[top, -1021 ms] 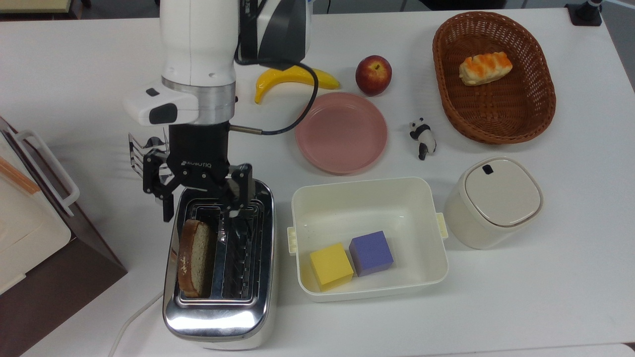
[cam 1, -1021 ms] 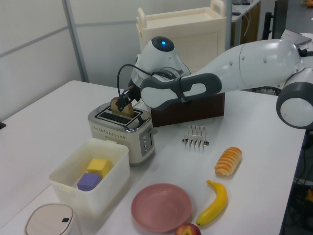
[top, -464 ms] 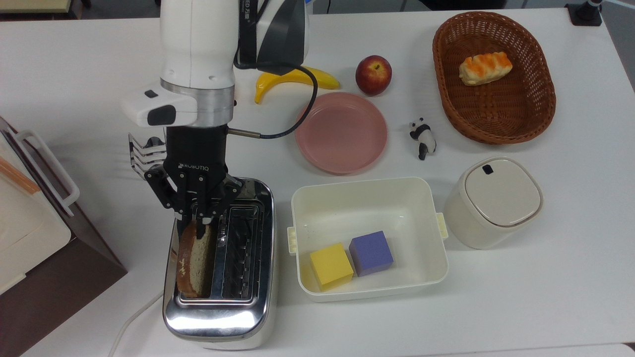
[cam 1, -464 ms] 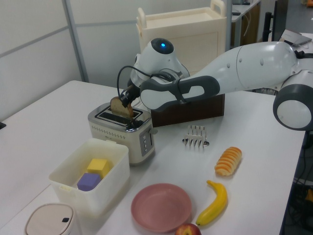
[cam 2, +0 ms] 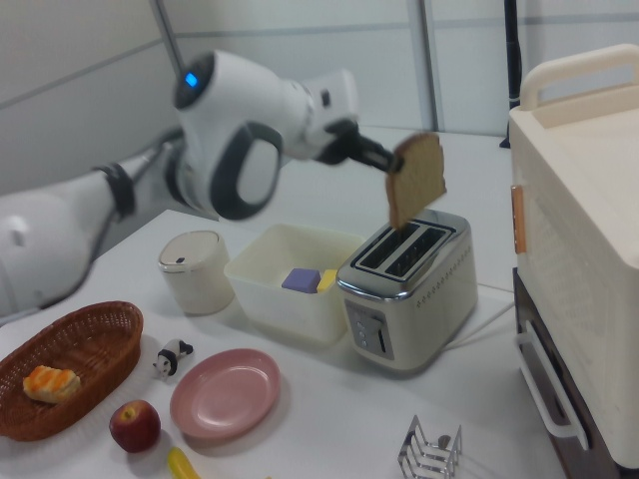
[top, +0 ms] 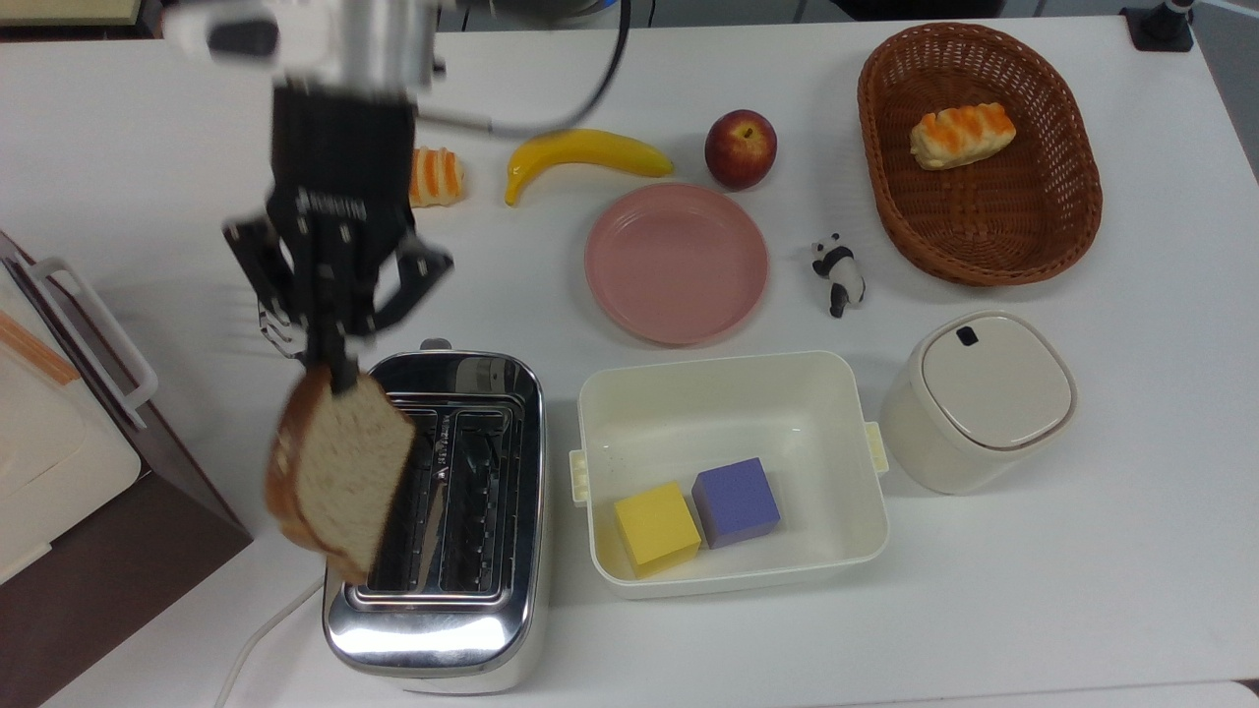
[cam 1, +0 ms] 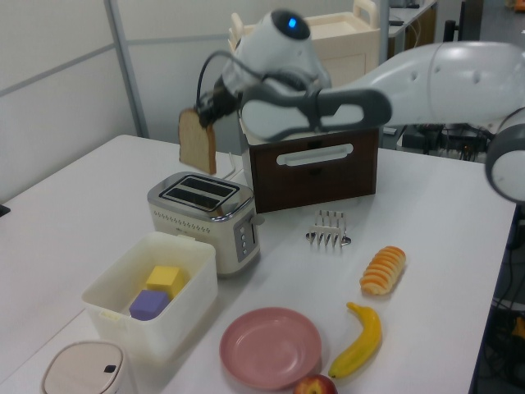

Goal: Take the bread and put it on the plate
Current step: 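Lift the bread slice up out of the toaster slot, then carry the bread slice over the pink plate and lower it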

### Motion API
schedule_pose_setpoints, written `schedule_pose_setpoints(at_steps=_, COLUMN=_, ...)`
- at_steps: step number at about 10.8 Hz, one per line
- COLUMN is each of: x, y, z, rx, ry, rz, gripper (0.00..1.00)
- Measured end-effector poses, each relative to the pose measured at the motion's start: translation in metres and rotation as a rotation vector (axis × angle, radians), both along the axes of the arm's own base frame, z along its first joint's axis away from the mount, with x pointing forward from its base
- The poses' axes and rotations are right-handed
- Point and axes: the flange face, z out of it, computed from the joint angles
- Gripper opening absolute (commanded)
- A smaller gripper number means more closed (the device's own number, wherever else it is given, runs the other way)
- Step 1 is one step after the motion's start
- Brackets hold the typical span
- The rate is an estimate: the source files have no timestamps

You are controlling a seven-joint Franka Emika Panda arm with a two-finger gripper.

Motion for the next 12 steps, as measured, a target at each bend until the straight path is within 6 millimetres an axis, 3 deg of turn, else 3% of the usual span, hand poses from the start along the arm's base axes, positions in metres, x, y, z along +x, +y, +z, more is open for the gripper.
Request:
schedule_pose_setpoints(at_steps=2, x=-0.028, y=0.001, z=0.043, rx=0.065, ry=0.055, rz=-0.024, gripper=0.00)
schedule_pose_setpoints(at_steps=4, x=-0.051, y=0.015, z=0.044, rx=0.108, ry=0.260, rz=0.033, gripper=0.00)
schedule_pose_setpoints(at_steps=6, x=-0.071, y=0.043, z=0.018, rx=0.179, ry=0.521, rz=0.211, gripper=0.00)
schedule_pose_setpoints(at_steps=8, x=-0.089, y=0.052, z=-0.001, rx=0.281, ry=0.691, rz=0.314, gripper=0.00)
schedule_pose_setpoints(at_steps=10, x=-0.092, y=0.059, z=-0.026, rx=0.399, ry=0.754, rz=0.344, gripper=0.00)
schedule_pose_setpoints(at_steps=12, x=-0.088, y=0.069, z=-0.072, rx=0.485, ry=0.827, rz=0.347, gripper=0.00)
